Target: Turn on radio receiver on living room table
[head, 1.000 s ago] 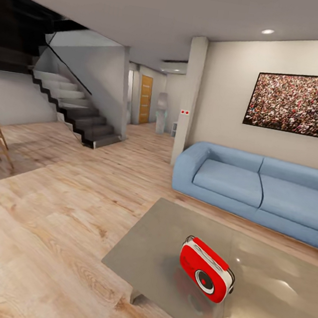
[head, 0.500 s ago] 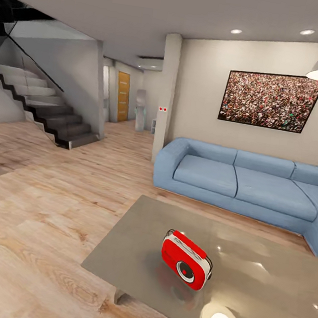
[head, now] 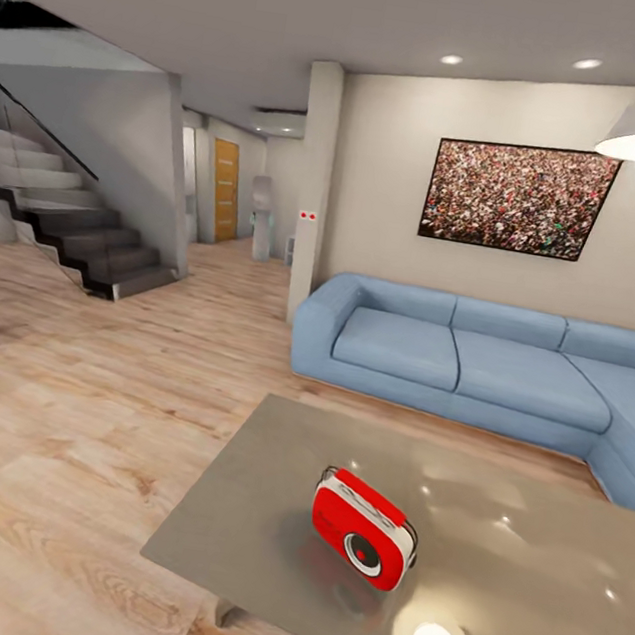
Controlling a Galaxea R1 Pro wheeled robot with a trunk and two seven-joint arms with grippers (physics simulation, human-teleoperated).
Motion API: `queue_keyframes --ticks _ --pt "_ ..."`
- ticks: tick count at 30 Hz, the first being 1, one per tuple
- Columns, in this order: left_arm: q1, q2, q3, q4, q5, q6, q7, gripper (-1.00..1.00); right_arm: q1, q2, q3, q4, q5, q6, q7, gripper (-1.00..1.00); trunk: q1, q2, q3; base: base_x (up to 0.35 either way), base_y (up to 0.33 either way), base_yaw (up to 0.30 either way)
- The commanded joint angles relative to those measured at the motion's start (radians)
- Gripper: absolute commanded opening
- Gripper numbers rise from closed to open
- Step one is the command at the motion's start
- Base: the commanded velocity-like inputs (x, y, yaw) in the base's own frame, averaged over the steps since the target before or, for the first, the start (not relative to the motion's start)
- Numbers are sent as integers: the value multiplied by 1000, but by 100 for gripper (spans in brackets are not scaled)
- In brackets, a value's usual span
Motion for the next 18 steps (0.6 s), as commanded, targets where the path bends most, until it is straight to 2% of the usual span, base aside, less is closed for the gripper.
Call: queue_keyframes --ticks 1,18 --pt "0 0 0 0 0 0 0 100 0 0 0 0 0 0 0 100 0 0 0 297 151 -2" --pt "0 0 0 0 1 1 0 100 0 0 1 0 1 0 1 100 0 0 0 306 135 0"
